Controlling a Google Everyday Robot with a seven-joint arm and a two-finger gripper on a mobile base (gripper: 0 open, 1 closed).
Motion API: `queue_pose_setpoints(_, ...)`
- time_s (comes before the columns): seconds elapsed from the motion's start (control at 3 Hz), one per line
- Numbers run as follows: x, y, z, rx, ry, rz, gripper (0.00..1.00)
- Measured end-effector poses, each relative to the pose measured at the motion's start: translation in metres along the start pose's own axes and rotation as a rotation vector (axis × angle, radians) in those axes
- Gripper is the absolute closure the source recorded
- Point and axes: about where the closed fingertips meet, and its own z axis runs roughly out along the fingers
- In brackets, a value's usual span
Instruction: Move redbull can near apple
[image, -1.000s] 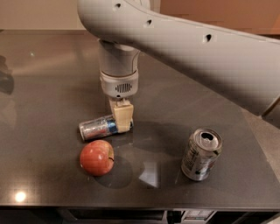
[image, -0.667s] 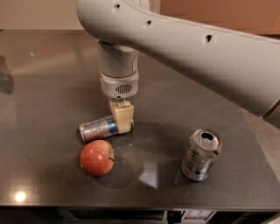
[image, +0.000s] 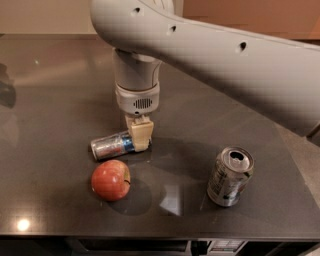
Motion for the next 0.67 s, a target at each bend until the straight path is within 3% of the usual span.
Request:
queue_pose_setpoints(0.33, -0.0013, -0.0017, 0.0, 0.009, -0.004, 0.0, 0.0)
queue_pose_setpoints(0.67, -0.0013, -0.0017, 0.0, 0.009, -0.004, 0.0, 0.0)
